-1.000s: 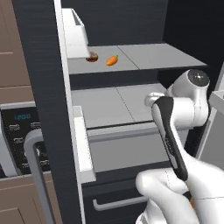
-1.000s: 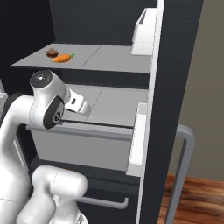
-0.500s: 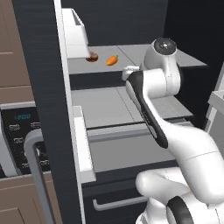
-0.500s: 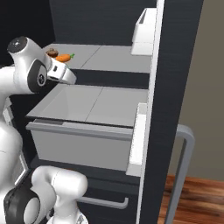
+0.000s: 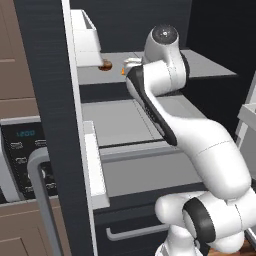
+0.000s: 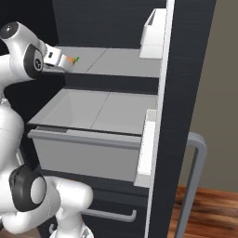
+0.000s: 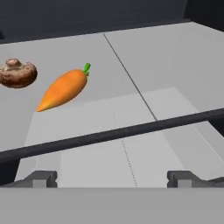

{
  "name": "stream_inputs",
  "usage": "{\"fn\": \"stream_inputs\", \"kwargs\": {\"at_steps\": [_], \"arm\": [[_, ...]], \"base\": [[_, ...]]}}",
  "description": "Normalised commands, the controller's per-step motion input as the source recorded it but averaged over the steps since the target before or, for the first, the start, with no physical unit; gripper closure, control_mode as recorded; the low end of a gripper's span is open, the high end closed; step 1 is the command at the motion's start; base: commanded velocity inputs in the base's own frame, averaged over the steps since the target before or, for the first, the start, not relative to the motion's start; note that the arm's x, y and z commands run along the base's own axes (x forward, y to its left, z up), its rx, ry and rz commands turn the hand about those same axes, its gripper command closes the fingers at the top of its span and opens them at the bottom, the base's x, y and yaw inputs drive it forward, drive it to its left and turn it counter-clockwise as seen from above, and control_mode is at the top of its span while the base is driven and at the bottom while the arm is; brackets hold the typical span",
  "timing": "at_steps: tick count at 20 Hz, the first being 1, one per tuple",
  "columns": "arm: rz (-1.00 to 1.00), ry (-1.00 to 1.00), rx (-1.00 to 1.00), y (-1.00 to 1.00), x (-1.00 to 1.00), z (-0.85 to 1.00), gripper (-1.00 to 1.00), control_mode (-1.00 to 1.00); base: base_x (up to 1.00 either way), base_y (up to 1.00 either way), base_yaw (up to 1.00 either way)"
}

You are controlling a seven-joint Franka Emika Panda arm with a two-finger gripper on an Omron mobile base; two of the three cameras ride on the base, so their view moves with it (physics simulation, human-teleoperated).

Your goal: Gather the mushroom and carrot from the fridge and place them on a tray on the dining counter. Then gather the chicken drumsticks from the fridge and place them on the other tray.

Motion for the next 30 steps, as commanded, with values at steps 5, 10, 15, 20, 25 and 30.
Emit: {"fn": "stream_inputs", "kwargs": {"at_steps": [5,10,15,20,25,30], "arm": [[0.0,0.01,0.0,0.23,0.73,0.01,-1.0,-1.0],[0.0,0.07,0.0,0.24,0.76,0.0,-1.0,-1.0],[0.0,0.1,0.0,0.19,0.67,0.0,-1.0,-1.0],[0.0,0.12,0.0,0.11,0.51,-0.02,-1.0,-1.0],[-0.03,0.09,0.0,0.06,0.38,-0.09,-1.0,-1.0],[-0.08,0.01,0.0,0.01,-0.05,-0.27,-1.0,-1.0]], "base": [[0.0,0.0,0.0],[0.0,0.0,0.0],[0.0,0.0,0.0],[0.0,0.0,0.0],[0.0,0.0,0.0],[0.0,0.0,0.0]]}}
